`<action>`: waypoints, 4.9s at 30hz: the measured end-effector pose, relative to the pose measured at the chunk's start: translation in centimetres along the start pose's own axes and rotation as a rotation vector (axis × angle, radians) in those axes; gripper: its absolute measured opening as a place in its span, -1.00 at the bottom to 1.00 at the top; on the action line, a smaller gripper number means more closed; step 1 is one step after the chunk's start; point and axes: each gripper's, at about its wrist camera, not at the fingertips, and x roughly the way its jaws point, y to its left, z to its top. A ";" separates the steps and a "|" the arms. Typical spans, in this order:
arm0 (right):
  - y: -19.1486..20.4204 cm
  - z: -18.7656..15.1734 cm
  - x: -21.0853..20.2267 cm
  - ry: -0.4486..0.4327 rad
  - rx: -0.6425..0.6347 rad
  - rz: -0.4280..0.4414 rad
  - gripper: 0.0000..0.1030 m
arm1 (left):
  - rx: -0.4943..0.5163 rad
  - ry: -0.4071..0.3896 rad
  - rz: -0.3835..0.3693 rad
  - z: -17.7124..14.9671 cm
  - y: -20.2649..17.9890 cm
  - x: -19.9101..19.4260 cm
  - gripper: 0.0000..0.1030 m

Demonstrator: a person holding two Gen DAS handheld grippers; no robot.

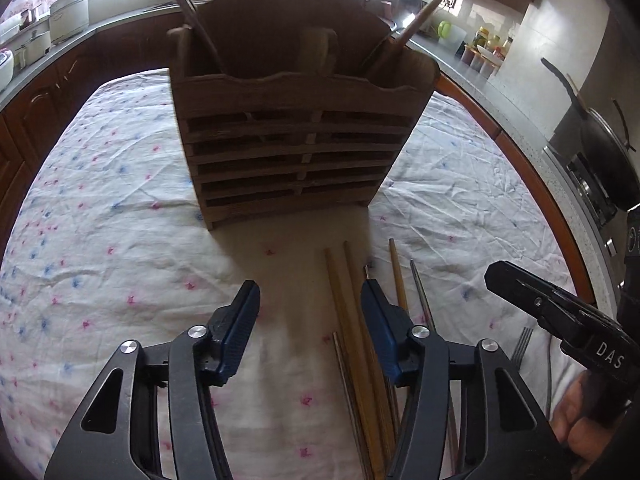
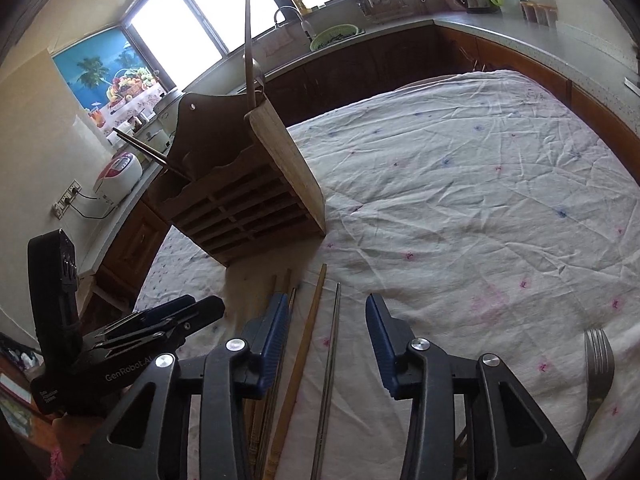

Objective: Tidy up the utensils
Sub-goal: 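Close the left tool on a wooden chopstick while the right tool grasps another chopstick, then lift both held chopsticks up from the table, then carry both chopsticks over the wooden utensil holder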

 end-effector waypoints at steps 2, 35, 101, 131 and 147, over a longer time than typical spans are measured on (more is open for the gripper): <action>-0.2 0.3 0.7 0.013 0.005 0.002 -0.27 | 0.015 0.022 -0.001 0.4 -0.5 1.3 -0.29; 2.6 2.3 7.0 0.119 -0.122 -0.053 -0.91 | 0.008 0.038 -0.111 0.5 2.0 1.2 -0.89; 10.1 4.4 -11.7 -0.272 -0.210 0.118 -0.92 | -0.222 -0.259 -0.085 -2.8 10.8 -15.8 -0.99; 3.5 3.8 -14.0 -0.283 -0.113 0.111 -0.92 | 0.136 0.095 0.055 -3.2 -2.2 1.0 -0.91; 6.1 3.9 -14.1 -0.281 -0.162 0.137 -0.92 | -0.026 -0.229 -0.129 -0.8 1.3 -14.2 -0.93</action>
